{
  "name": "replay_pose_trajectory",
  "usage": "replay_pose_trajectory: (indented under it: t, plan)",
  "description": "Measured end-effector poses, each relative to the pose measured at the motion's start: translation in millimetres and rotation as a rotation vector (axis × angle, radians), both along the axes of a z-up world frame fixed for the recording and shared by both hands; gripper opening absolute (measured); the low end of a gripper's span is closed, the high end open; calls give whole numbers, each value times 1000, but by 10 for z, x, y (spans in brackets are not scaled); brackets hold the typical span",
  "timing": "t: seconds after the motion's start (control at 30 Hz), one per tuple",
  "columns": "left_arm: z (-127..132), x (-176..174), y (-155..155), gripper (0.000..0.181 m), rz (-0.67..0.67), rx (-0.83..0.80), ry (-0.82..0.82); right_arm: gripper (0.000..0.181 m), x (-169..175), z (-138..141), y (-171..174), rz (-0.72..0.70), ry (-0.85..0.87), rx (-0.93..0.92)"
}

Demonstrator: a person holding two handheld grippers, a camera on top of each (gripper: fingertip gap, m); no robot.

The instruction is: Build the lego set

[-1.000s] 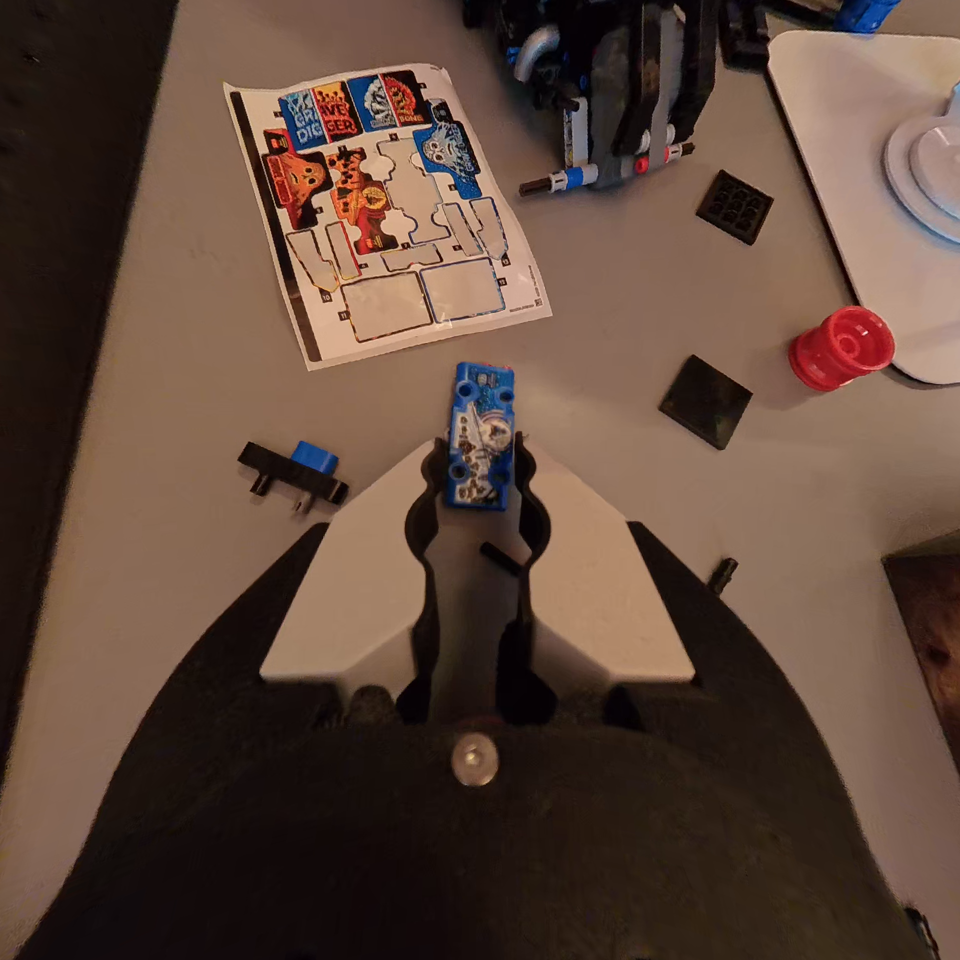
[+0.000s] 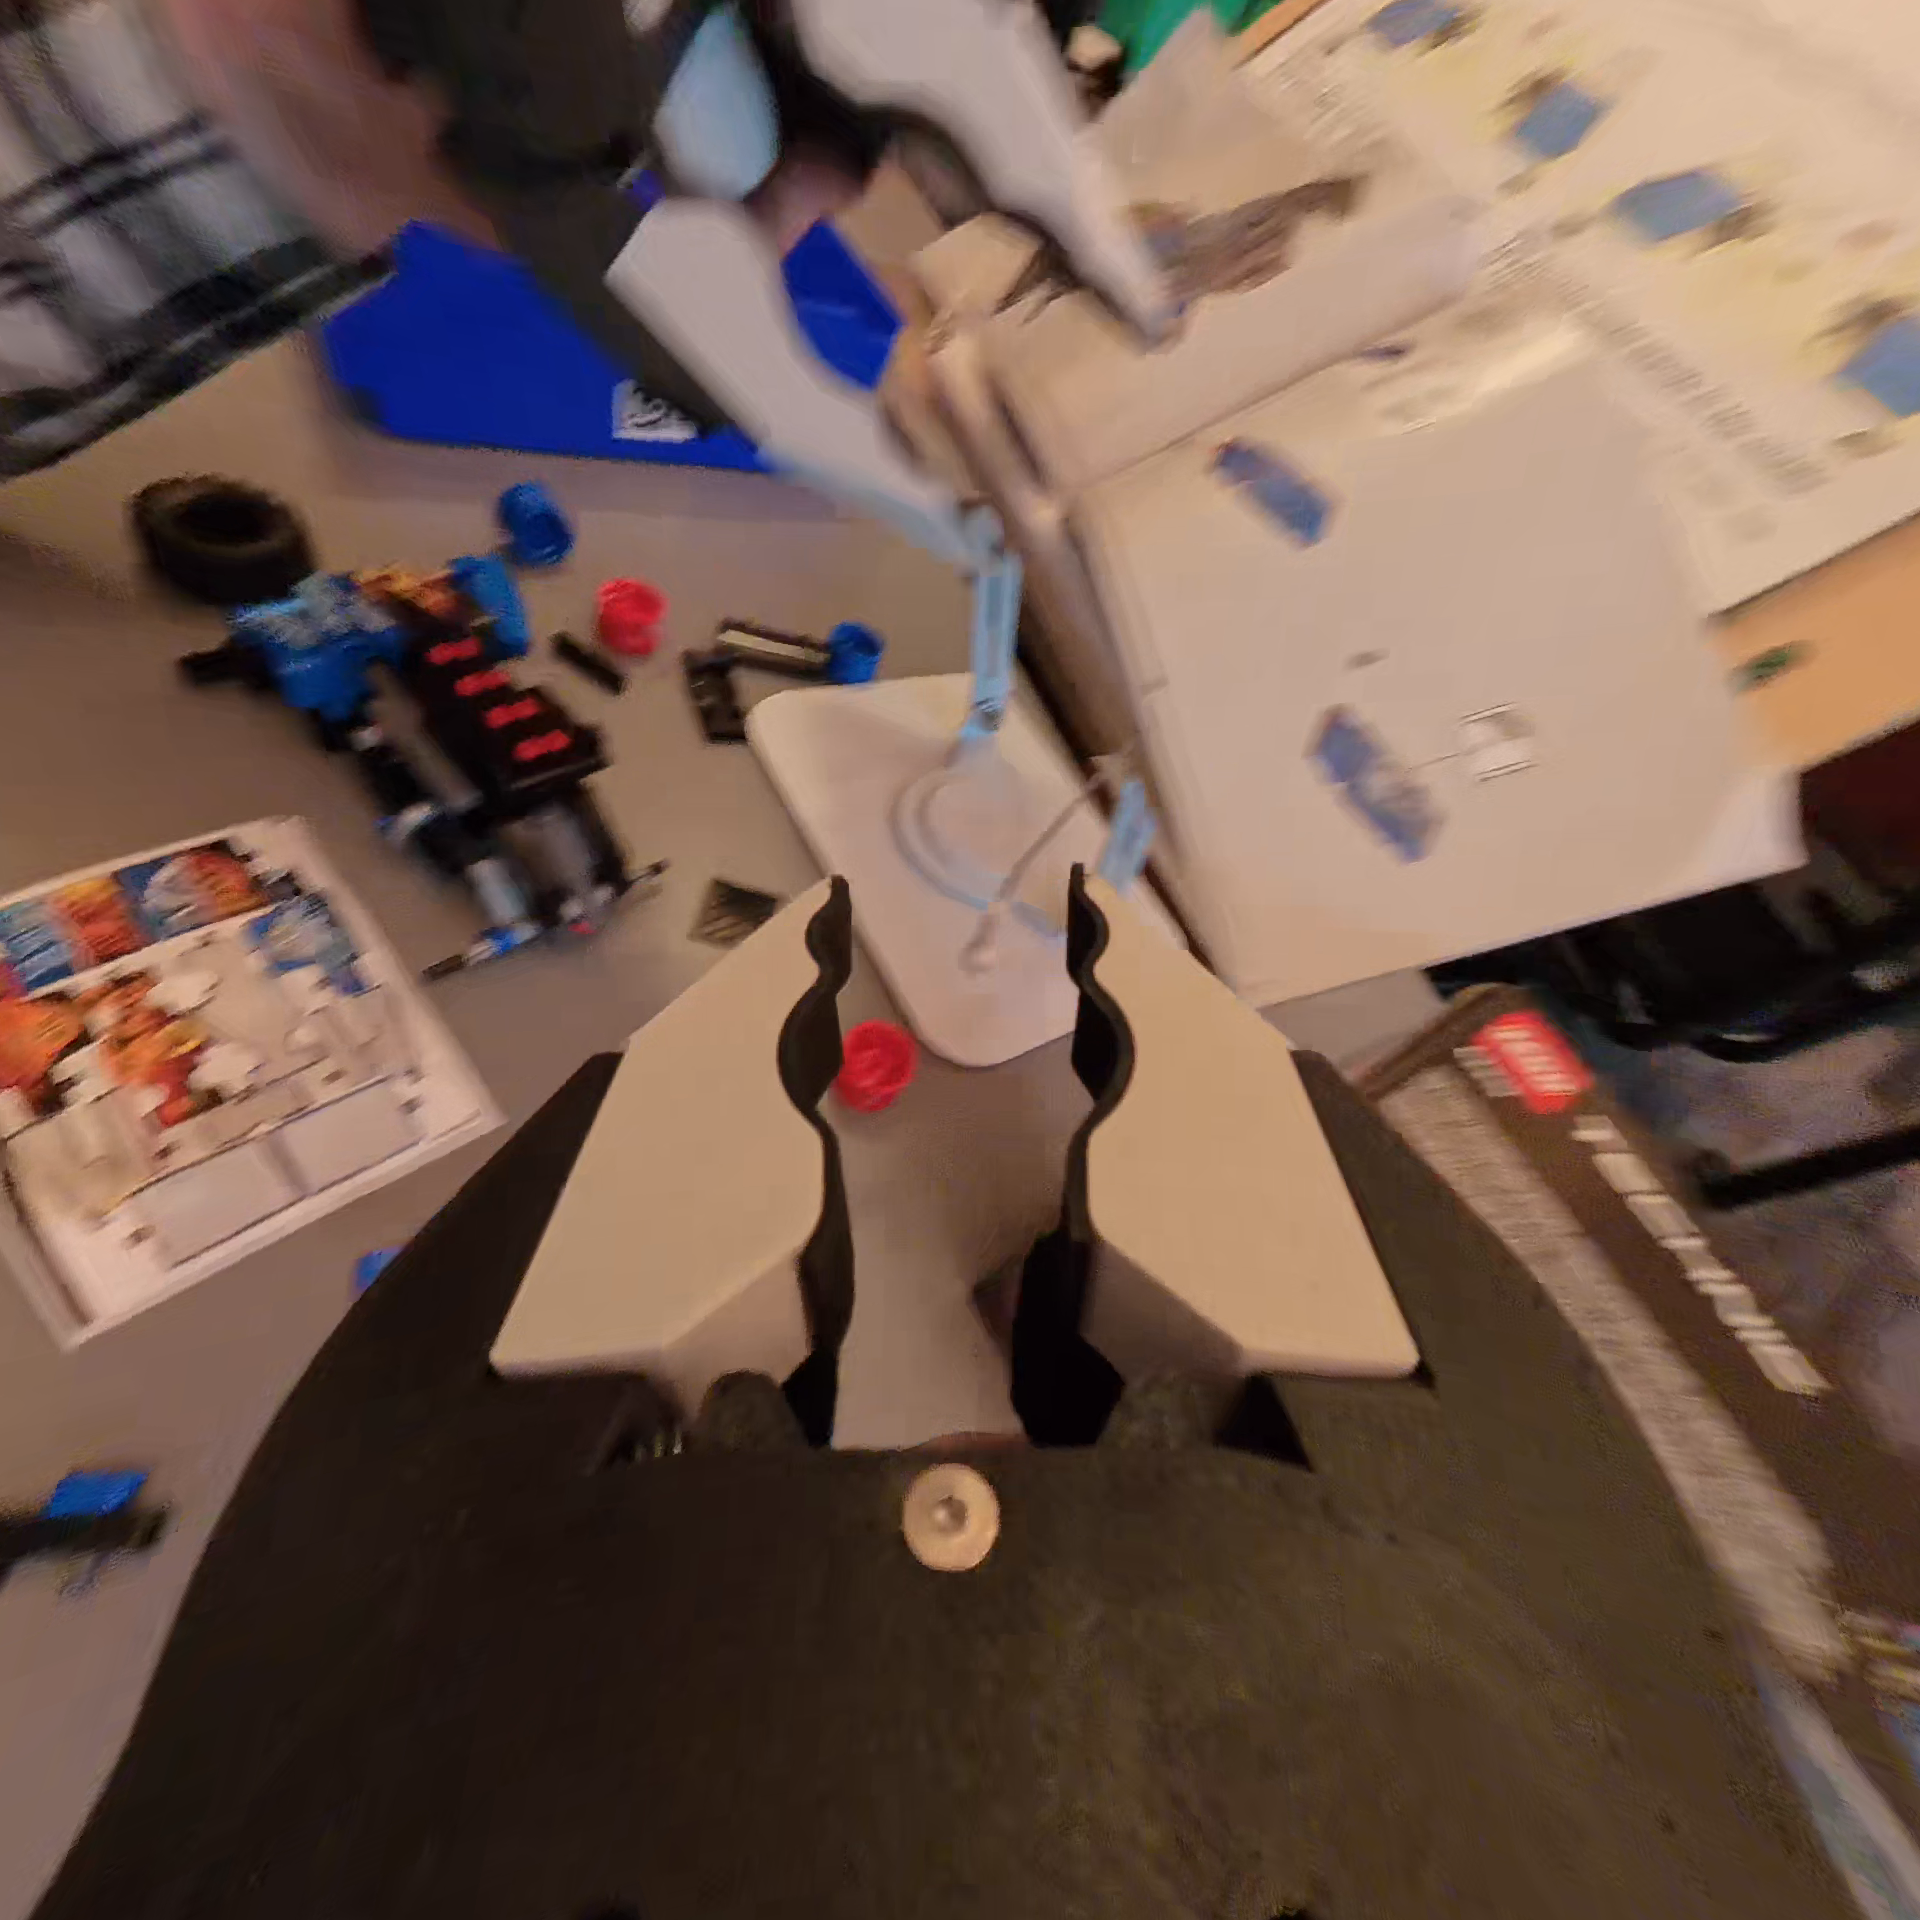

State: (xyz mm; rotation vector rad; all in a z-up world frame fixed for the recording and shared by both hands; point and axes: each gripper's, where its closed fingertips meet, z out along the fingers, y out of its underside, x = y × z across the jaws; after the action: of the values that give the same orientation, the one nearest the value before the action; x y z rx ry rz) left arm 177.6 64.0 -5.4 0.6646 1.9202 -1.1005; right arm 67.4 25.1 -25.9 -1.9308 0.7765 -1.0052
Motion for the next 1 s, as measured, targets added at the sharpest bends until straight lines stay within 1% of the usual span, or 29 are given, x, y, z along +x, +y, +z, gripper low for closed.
replay_pose_trajectory:
  t: [0.1,0.2,0.3,0.43,0.57,0.67,0.7,0.8,1.0]
  plan:
    - [-121,44,-77,57,13,16,-7,44,286,330,-333,-122,-42,19]
    - [-250,81,-120,59,22,40,0,50,589,548,-659,-219,-65,46]
    - [-309,95,-146,61,18,37,18,58,866,525,-919,-285,-5,3]
    - [-321,105,-154,60,11,27,23,60,1079,393,-1091,-326,112,-17]
    - [-324,115,-148,60,8,22,27,49,1182,410,-1131,-319,115,-10]
    - [-330,122,-149,60,8,19,29,47,1197,406,-1134,-313,123,-9]
    - [-333,121,-150,60,8,19,29,44,1195,414,-1144,-315,120,-6]
    - [-339,121,-154,61,9,21,25,17,1164,426,-1123,-293,112,-12]
    - [-348,122,-156,62,9,20,23,2,1159,406,-1053,-261,107,-42]
